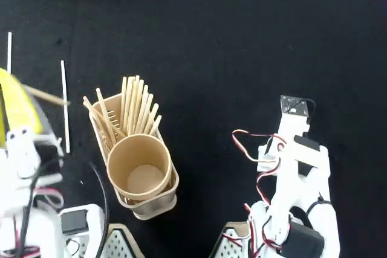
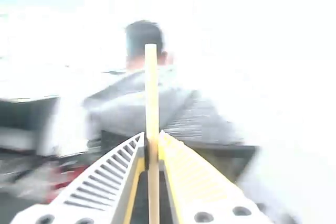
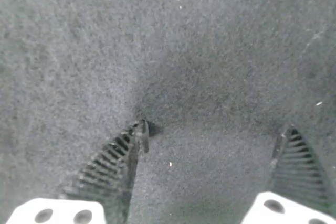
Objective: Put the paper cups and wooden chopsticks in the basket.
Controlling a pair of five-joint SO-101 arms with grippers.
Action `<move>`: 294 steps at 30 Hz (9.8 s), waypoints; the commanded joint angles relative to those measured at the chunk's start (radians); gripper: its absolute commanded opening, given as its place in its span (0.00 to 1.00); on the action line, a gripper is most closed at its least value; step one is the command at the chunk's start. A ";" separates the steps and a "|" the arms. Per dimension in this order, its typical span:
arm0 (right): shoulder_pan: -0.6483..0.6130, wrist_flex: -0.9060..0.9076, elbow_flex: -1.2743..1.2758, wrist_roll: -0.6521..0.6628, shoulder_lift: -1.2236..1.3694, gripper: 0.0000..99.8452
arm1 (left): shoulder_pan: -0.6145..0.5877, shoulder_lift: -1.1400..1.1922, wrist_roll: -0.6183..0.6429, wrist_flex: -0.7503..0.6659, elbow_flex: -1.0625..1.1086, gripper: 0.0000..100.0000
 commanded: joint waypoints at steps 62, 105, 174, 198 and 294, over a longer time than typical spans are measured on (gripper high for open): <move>0.012 0.002 0.001 0.006 -0.010 0.38 | -0.444 1.017 -0.936 0.422 0.200 0.23; 0.012 0.002 0.002 0.006 -0.010 0.38 | -0.440 1.234 -1.016 0.222 0.165 0.03; 0.012 0.002 0.008 0.006 -0.016 0.38 | 0.357 0.095 0.052 0.141 0.059 0.21; 0.012 0.000 0.010 0.006 -0.016 0.38 | -0.219 1.215 -0.219 0.336 -0.456 0.21; 0.008 -0.002 0.010 0.006 -0.016 0.38 | 0.045 0.275 -0.020 0.407 -0.209 0.22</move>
